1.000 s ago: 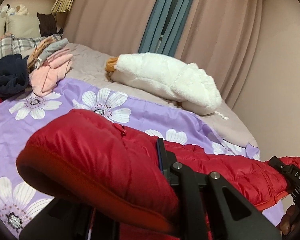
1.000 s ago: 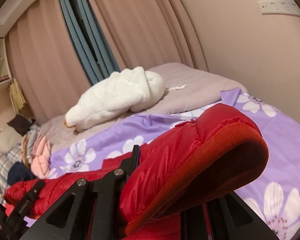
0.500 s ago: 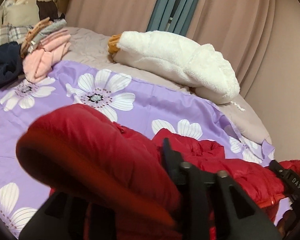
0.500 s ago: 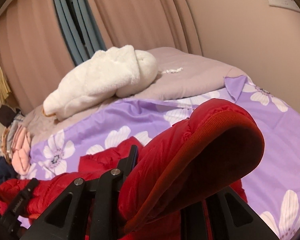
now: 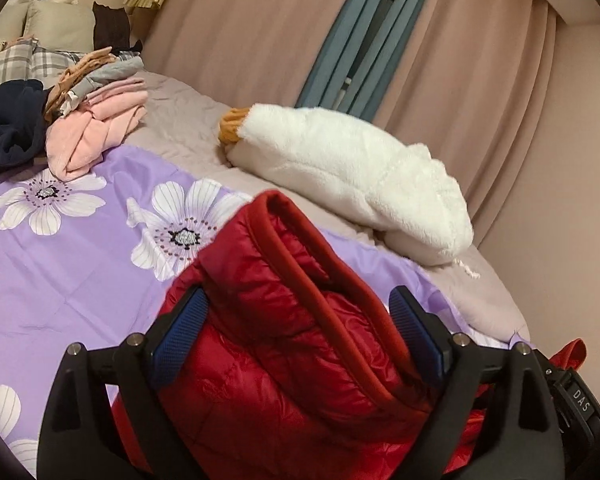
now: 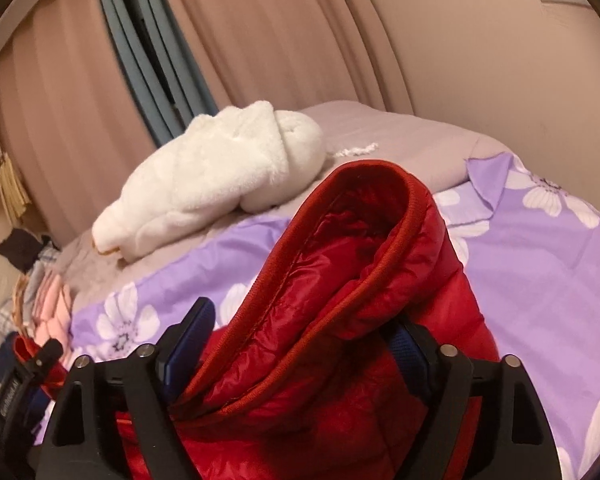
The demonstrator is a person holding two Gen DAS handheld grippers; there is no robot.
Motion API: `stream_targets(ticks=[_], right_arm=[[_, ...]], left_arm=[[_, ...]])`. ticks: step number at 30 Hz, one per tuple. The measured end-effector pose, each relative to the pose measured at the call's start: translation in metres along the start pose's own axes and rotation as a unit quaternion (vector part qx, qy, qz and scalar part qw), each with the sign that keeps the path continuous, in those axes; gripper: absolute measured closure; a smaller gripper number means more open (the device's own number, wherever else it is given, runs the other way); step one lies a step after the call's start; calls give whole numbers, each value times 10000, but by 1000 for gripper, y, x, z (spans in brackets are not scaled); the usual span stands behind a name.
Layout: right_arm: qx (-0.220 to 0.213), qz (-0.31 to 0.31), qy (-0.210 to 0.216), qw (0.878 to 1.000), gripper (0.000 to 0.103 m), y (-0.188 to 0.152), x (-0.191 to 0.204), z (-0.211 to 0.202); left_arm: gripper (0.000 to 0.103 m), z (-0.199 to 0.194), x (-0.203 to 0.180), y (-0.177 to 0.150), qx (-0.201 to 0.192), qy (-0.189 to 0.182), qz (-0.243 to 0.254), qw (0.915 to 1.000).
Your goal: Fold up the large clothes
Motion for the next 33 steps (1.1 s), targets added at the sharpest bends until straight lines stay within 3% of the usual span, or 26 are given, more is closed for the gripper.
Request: stream_targets(ticks=[2,7,11,14,17,18,22,26,33], right_arm=[[-39,-167,-69,9998,7,5,4,-1],[-204,-529,-274,9980,7,20,13,-7],[-163,-434,-270,9986,7,20,10,-6],[-53,-221,-225,9995,7,13,2,-1],[190,-103,-362,9991,7,1,-10,13],[254,-137,-500,9983,9,-4,-17,20],[686,-54,-930,9933,34,-31,-48,43],[836,233,-934,9918,38,-50,-71,54],[973,-269,-1349,9857,38,-58,-67,64]], left_arm=[[9,-1,0,6,-57,4,-39,10000],[9,-3,-4,16,-53,6,16,10000],[8,-5,-6,11,-21,-75,80,9999],[12,6,-10,-2,162,-58,315,9994],[24,22,-9,-17,326,-34,316,9990],[29,31,-8,-24,442,10,301,9986],[39,68,4,-57,974,332,336,9941],[39,78,7,-73,1026,388,383,9932],[37,88,5,-82,1042,596,617,9908]])
Point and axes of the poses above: each gripper's, at about its wrist camera, not at the fingertips, and z roughly the way its jaws point, x to its left, y to its top, the point moved 8 cm from there along z, roughly the way its jaws point, and after that the axes turned 15 degrees about y, right-handed, at the moved point
